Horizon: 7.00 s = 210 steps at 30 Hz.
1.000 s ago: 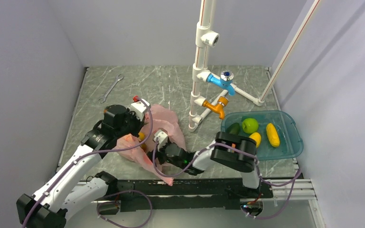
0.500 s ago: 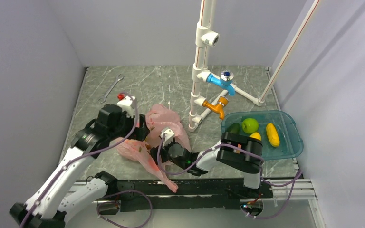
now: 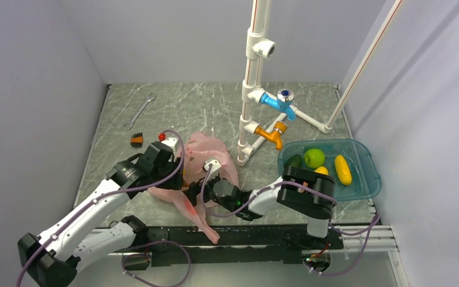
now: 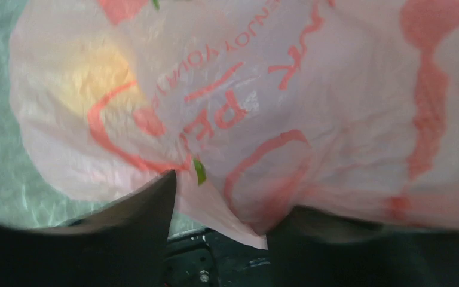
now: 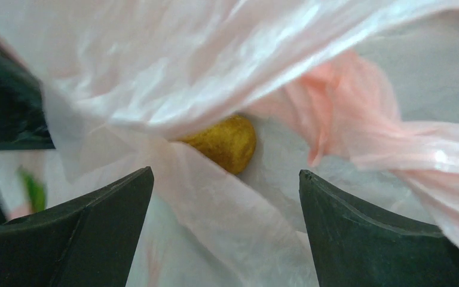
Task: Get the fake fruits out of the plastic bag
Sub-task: Take out the fake fruit from the plastic bag, then place the fake fruit in the bin, then take out the fake fruit from the plastic bag.
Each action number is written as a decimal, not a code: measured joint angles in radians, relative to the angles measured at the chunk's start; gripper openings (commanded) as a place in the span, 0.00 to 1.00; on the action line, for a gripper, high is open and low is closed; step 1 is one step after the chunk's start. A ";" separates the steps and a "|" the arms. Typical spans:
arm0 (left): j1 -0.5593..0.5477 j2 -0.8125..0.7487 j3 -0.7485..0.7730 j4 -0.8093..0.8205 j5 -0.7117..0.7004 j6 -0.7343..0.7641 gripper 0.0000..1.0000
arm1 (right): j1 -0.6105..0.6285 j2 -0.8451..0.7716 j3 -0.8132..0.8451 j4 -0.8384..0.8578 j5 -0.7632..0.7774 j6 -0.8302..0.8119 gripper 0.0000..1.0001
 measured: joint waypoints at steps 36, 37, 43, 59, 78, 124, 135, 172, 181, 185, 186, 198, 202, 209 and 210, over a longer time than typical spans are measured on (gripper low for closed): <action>-0.012 -0.352 -0.081 -0.115 0.083 -0.013 0.00 | 0.071 0.250 0.264 -0.069 -0.069 -0.254 0.92; -0.012 -0.353 -0.081 -0.110 0.083 -0.014 0.00 | 0.076 0.250 0.260 -0.064 -0.069 -0.262 0.91; -0.012 -0.351 -0.081 -0.093 0.083 -0.017 0.00 | 0.083 0.252 0.259 -0.060 -0.043 -0.269 0.73; -0.011 -0.278 -0.073 -0.013 0.083 -0.028 0.00 | 0.034 0.074 0.196 -0.194 0.023 -0.285 0.16; -0.012 0.089 0.028 0.049 -0.088 0.165 0.00 | 0.013 -0.805 -0.224 -0.571 0.211 -0.064 0.00; -0.012 -0.065 -0.040 0.317 0.087 0.573 0.00 | -0.982 -1.224 -0.175 -1.451 0.123 0.307 0.95; -0.012 -0.030 -0.040 0.300 0.065 0.576 0.00 | -0.799 -1.411 -0.179 -1.457 -0.151 0.254 0.95; -0.012 -0.022 -0.039 0.281 0.038 0.575 0.00 | 0.050 -0.274 0.068 -0.414 0.217 -0.277 0.79; -0.012 -0.041 -0.039 0.285 0.038 0.575 0.00 | -0.025 -0.117 0.068 -0.146 0.148 -0.367 0.82; -0.012 -0.024 -0.039 0.288 0.045 0.575 0.00 | -0.037 -0.040 0.072 -0.049 0.151 -0.396 0.84; -0.012 -0.014 -0.039 0.288 0.048 0.575 0.00 | -0.039 -0.023 0.077 -0.036 0.152 -0.401 0.85; -0.012 0.018 -0.039 0.311 0.095 0.575 0.00 | -0.069 0.074 0.111 0.095 0.164 -0.427 0.92; -0.012 0.013 -0.040 0.325 0.093 0.575 0.00 | -0.083 0.092 0.113 0.148 0.159 -0.446 0.95; -0.011 0.058 -0.040 0.351 0.075 0.576 0.00 | -0.144 0.243 0.187 0.212 0.133 -0.521 0.99; -0.010 0.070 -0.039 0.355 0.066 0.576 0.00 | -0.151 0.261 0.202 0.210 0.124 -0.529 0.99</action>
